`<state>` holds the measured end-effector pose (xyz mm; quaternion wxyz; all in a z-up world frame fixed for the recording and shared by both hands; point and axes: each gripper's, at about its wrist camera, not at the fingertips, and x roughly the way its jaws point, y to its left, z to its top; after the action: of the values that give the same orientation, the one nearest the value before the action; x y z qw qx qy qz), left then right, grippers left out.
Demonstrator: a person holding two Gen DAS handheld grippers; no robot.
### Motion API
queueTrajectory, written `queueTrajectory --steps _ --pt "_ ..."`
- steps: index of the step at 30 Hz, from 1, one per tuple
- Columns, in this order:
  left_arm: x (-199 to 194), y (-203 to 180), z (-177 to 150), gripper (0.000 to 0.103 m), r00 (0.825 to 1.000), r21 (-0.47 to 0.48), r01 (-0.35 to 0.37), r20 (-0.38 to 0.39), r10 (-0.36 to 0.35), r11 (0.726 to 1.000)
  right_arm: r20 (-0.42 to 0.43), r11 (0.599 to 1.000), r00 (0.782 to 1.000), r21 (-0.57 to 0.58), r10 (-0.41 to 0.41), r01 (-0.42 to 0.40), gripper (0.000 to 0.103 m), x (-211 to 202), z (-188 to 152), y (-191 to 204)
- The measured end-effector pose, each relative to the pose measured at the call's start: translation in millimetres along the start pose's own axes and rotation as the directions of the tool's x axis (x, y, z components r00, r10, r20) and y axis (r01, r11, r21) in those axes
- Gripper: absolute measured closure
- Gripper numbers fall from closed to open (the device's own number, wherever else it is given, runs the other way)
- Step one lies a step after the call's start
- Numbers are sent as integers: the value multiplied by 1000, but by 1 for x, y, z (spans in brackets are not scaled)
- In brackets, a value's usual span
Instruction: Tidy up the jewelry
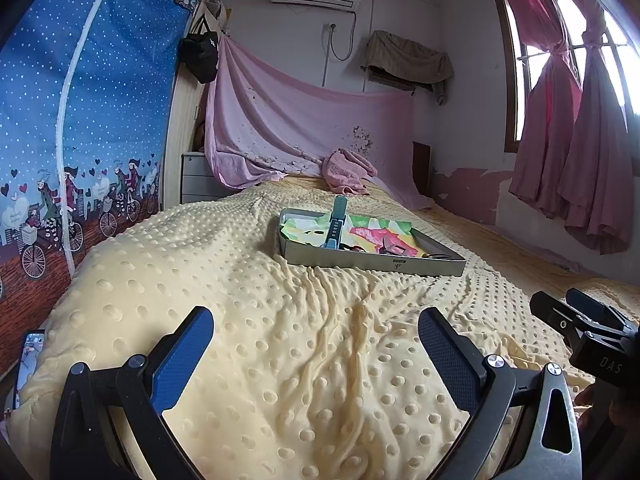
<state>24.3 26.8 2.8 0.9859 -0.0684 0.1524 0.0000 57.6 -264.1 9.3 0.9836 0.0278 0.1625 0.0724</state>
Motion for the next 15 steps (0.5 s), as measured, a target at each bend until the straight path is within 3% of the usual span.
queueTrajectory --steps 15 --pt "0 -1 0 0 1000 3 -3 1 3 1000 3 1000 1000 -4 0 0 2 -1 0 0"
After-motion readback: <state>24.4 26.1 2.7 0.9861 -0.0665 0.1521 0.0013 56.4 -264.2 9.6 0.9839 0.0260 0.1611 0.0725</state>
